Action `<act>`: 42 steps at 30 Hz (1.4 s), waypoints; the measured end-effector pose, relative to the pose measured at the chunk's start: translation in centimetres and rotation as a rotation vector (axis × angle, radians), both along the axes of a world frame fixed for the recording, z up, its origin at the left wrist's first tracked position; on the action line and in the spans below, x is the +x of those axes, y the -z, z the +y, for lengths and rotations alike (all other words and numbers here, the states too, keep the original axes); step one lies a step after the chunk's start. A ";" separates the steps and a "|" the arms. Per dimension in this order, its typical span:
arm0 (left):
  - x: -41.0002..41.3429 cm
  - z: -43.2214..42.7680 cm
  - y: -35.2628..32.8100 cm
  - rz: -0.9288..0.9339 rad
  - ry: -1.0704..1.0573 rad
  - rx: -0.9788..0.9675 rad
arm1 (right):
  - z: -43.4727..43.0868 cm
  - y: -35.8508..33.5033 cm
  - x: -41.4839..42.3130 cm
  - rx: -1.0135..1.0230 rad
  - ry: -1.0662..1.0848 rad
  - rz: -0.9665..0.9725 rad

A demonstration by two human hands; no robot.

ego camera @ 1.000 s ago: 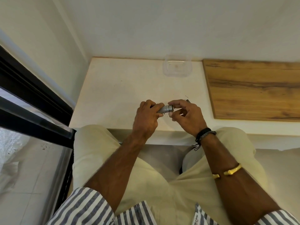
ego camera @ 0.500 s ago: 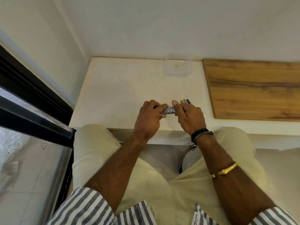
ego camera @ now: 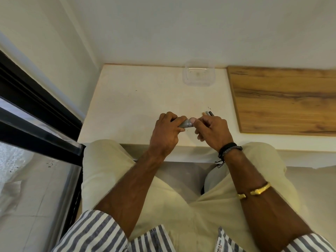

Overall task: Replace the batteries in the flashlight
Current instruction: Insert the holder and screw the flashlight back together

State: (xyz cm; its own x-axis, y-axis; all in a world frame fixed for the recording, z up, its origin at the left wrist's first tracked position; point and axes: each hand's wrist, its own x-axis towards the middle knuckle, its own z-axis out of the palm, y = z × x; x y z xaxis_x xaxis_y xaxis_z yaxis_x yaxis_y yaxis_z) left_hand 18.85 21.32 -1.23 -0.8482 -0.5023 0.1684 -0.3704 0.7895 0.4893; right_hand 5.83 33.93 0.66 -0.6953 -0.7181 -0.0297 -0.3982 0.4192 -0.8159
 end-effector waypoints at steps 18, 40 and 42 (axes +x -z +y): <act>0.0 0.2 -0.1 -0.013 -0.016 0.029 | -0.1 0.1 0.4 -0.051 -0.040 -0.022; -0.4 0.0 0.2 -0.045 0.033 0.005 | 0.0 -0.1 0.2 -0.030 -0.060 0.015; -0.3 0.1 0.2 -0.044 0.041 -0.011 | -0.1 -0.2 0.3 0.040 -0.033 0.076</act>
State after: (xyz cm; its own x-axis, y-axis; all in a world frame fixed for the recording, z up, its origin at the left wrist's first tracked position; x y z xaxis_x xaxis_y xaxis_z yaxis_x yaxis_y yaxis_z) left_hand 18.50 21.40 -1.41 -0.8749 -0.4648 0.1360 -0.3582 0.8100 0.4644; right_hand 6.16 33.79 0.86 -0.6724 -0.7402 -0.0069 -0.4725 0.4364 -0.7657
